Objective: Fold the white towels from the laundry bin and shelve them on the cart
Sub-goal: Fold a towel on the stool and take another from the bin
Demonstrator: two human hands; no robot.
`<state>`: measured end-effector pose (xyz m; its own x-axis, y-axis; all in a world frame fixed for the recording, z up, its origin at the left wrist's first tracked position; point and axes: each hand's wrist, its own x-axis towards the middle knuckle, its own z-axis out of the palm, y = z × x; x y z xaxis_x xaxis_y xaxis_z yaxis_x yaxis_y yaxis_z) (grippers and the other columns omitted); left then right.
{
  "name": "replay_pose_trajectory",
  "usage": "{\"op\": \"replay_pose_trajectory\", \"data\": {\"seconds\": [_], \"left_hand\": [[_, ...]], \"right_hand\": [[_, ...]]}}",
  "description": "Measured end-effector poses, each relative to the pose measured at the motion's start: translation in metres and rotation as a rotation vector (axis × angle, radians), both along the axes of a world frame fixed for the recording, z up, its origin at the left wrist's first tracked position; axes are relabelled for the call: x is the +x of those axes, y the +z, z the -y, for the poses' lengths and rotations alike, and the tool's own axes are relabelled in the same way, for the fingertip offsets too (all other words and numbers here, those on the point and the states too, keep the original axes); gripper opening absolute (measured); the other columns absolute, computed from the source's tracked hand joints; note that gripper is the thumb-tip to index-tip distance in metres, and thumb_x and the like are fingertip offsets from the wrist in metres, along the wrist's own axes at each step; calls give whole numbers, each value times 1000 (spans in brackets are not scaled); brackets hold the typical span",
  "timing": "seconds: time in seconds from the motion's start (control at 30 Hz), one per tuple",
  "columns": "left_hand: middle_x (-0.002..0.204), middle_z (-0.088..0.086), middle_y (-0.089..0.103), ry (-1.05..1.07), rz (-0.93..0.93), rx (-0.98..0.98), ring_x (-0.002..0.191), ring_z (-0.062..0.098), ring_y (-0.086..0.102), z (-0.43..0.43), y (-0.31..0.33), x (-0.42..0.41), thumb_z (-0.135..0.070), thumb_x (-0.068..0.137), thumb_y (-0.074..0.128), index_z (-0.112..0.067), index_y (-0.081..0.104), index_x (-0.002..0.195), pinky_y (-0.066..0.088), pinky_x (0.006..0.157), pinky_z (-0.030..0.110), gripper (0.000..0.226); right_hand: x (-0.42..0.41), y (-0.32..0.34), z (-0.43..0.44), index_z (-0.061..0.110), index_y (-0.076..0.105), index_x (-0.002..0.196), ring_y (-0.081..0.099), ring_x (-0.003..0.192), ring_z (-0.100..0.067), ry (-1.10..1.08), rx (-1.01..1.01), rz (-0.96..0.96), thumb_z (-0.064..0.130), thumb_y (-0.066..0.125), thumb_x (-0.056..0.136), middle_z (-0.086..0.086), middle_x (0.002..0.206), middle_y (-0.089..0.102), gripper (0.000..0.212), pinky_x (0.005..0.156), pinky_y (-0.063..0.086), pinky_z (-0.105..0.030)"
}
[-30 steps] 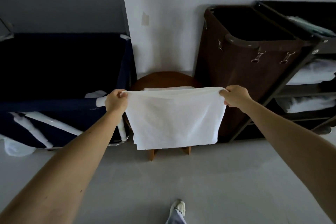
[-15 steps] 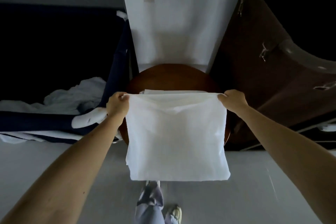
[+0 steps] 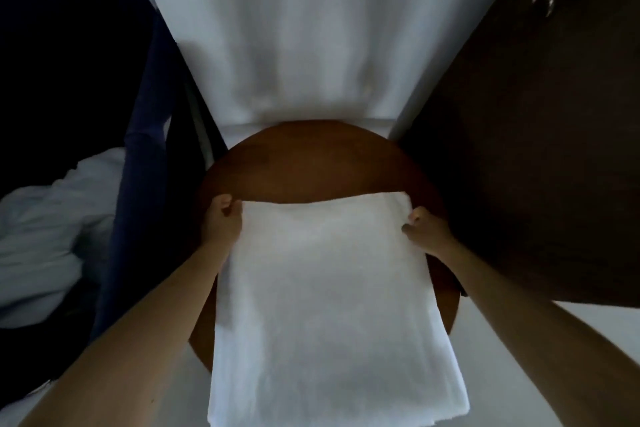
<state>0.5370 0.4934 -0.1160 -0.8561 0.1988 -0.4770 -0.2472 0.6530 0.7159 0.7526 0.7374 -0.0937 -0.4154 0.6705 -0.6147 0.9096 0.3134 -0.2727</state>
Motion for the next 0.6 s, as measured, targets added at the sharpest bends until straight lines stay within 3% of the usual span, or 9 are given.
{"op": "replay_pose_trajectory", "data": {"seconds": [0.07, 0.13, 0.4, 0.6], "left_hand": [[141, 13, 42, -33, 77, -41, 127, 33, 42, 0, -20, 5, -26, 100, 43, -10, 39, 139, 36, 101, 38, 43], [147, 11, 35, -23, 126, -72, 131, 32, 38, 1, -31, 7, -28, 99, 43, -14, 34, 143, 35, 105, 42, 47], [151, 11, 28, -221, -44, -232, 136, 33, 33, 10, -36, 24, -24, 97, 49, -14, 35, 144, 34, 109, 45, 50], [146, 8, 38, -428, -207, -310, 133, 31, 35, 32, -26, 61, -26, 94, 52, -13, 43, 137, 28, 112, 39, 45]], "right_hand": [[-3, -17, 3, 8, 38, 138, 44, 126, -32, 32, -27, 44, 25, 48, 96, -15, 140, 42, 46, 99, 39, -36], [-9, -25, 2, 10, 38, 140, 43, 127, -33, 34, -18, 51, 26, 49, 96, -15, 142, 37, 48, 100, 39, -36], [7, -30, 15, 17, 25, 146, 33, 132, -33, 90, -22, 24, 26, 52, 93, -12, 151, 19, 59, 105, 34, -38], [29, -15, 49, 21, 36, 141, 15, 141, -25, 560, 215, -6, 35, 50, 92, -2, 154, 19, 53, 113, 25, -34]]}}
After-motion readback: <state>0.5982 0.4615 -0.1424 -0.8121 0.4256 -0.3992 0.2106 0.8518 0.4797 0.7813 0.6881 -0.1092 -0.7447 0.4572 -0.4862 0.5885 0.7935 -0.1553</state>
